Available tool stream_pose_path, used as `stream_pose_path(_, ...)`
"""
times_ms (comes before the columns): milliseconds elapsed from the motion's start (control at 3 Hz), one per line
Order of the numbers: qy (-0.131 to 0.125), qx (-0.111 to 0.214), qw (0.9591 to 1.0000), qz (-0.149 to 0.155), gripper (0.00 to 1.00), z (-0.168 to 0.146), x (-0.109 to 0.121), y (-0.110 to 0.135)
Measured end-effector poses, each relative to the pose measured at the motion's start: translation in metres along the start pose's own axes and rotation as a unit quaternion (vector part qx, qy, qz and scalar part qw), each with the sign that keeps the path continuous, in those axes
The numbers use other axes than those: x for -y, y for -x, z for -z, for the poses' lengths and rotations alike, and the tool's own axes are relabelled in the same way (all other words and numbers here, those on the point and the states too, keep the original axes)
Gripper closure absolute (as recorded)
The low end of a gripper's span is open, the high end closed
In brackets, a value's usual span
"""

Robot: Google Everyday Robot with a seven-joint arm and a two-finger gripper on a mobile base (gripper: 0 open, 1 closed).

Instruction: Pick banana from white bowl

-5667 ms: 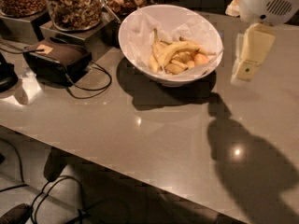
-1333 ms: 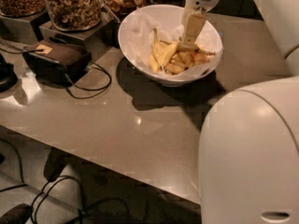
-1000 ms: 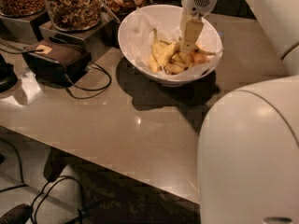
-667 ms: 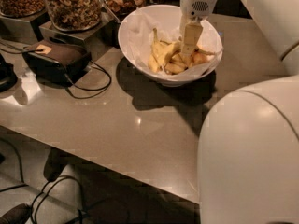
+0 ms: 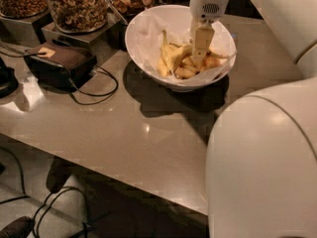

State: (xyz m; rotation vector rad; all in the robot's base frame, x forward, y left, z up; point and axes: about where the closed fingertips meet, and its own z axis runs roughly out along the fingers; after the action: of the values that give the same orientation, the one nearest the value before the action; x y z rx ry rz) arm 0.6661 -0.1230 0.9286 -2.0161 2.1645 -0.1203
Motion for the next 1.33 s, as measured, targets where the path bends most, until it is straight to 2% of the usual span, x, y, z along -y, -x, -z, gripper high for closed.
stream_pose_path(333,-0.001,-0.001,1.0,0.006,0.4,0.0,0.005,0.001)
stream_pose_path(667,0.001,0.004,0.9997,0.024,0.35,-0.002,0.01,0.006)
stream_pose_path(1333,0.006,0.009,0.9984,0.055,0.35,-0.009,0.018,0.016)
